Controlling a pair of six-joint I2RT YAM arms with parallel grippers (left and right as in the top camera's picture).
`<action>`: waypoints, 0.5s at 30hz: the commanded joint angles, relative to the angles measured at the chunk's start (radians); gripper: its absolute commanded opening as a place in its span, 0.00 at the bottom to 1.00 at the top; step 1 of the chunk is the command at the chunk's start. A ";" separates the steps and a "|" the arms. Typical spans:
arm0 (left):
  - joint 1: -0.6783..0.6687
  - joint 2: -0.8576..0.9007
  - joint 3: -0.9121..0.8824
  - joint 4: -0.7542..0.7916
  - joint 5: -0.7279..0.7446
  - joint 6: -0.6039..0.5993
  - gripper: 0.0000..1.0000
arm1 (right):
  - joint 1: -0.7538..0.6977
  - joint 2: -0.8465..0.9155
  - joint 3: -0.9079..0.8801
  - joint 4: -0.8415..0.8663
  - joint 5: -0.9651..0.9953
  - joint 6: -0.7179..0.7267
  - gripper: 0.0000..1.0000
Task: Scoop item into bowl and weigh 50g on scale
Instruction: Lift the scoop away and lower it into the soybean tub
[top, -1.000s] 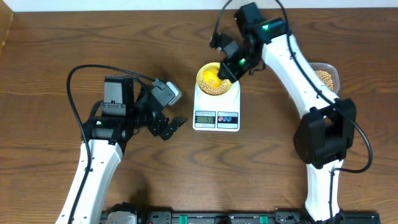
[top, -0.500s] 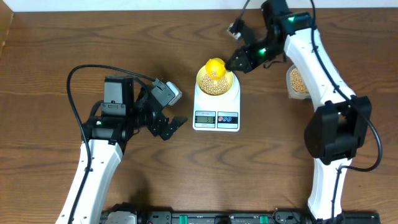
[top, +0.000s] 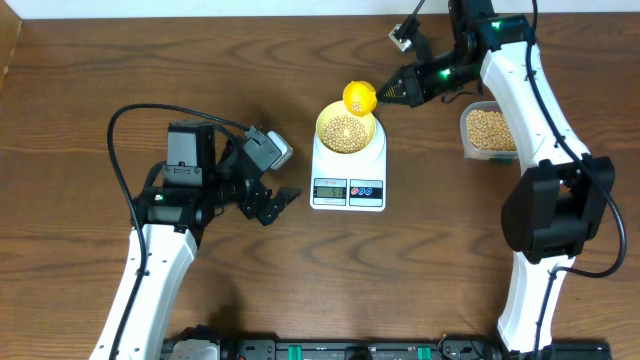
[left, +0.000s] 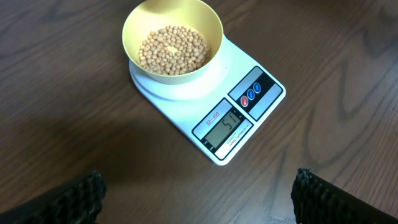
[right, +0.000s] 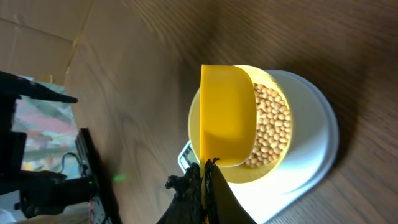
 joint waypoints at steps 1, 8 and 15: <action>0.005 0.006 0.010 0.001 -0.006 0.014 0.97 | -0.022 -0.057 0.004 0.000 -0.087 0.014 0.01; 0.005 0.006 0.010 0.001 -0.006 0.014 0.98 | -0.151 -0.128 0.004 -0.026 -0.136 0.013 0.01; 0.005 0.006 0.010 0.001 -0.006 0.014 0.98 | -0.360 -0.183 0.004 -0.131 -0.133 -0.044 0.01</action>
